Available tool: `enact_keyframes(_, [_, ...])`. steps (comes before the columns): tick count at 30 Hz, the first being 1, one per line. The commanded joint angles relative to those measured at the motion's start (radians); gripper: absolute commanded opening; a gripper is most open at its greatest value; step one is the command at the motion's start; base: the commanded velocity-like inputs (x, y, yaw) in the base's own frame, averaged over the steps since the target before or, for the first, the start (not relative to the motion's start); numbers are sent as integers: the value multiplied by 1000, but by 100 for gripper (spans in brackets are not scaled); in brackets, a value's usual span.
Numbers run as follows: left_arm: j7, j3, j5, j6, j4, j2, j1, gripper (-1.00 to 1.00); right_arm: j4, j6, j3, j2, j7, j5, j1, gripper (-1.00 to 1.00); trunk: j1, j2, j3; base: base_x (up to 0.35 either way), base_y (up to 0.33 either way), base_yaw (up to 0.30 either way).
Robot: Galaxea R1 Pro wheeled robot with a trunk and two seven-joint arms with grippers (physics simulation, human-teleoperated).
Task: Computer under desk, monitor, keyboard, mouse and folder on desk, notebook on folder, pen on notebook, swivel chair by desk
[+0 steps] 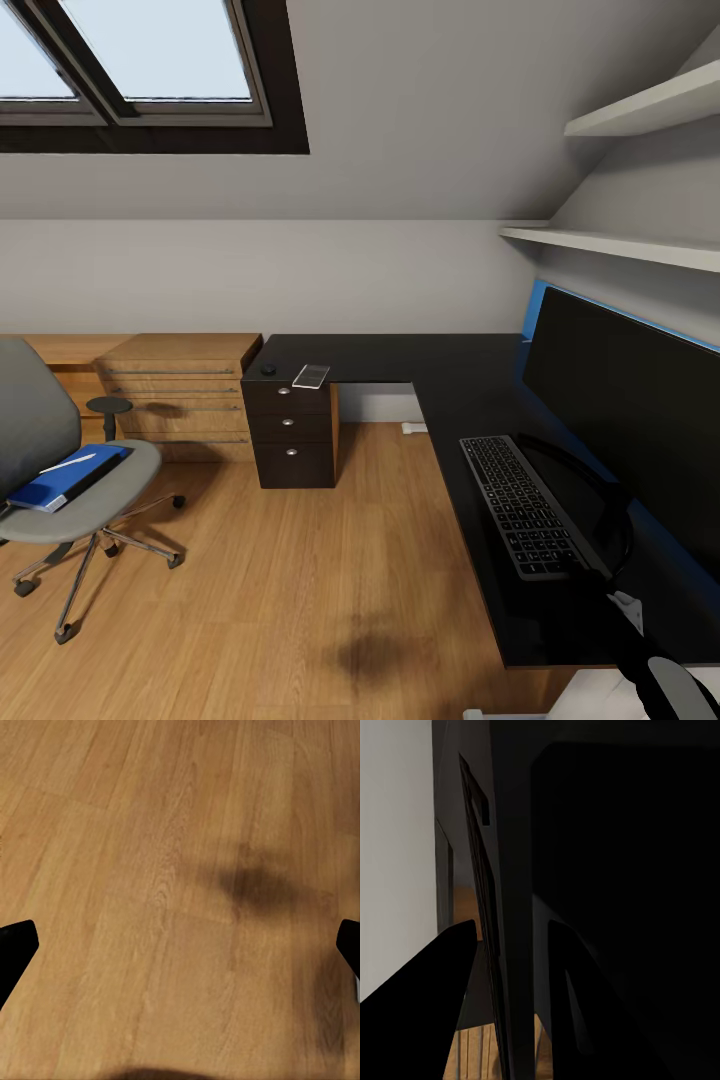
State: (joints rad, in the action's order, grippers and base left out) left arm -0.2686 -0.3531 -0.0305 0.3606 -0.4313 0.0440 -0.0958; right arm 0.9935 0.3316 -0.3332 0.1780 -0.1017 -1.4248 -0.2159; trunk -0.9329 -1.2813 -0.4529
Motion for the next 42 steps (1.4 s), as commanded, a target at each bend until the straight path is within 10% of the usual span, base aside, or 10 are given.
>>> enact_keyframes(1, [-10, -7, -3, 0, 0, 1, -1, 100, -3, 6, -3, 0, 17, 12, 0, -100, 0, 0, -1, 0, 0, 0])
enact_keyframes(25, [-10, -7, -3, 0, 0, 1, 0, 100, -3, 6, -4, 1, 16, 12, 0, -100, 0, 0, -1, 0, 0, 0])
enact_keyframes(26, [-10, -7, -3, 0, 0, 1, -1, 100, -3, 6, -4, 0, 16, 11, 0, 100, 0, 0, -1, 0, 0, 0])
enact_keyframes(42, [-11, -7, -3, 0, 0, 0, -1, 100, -3, 7, -7, 1, 16, 9, 0, 100, 0, 0, -1, 0, 0, 0])
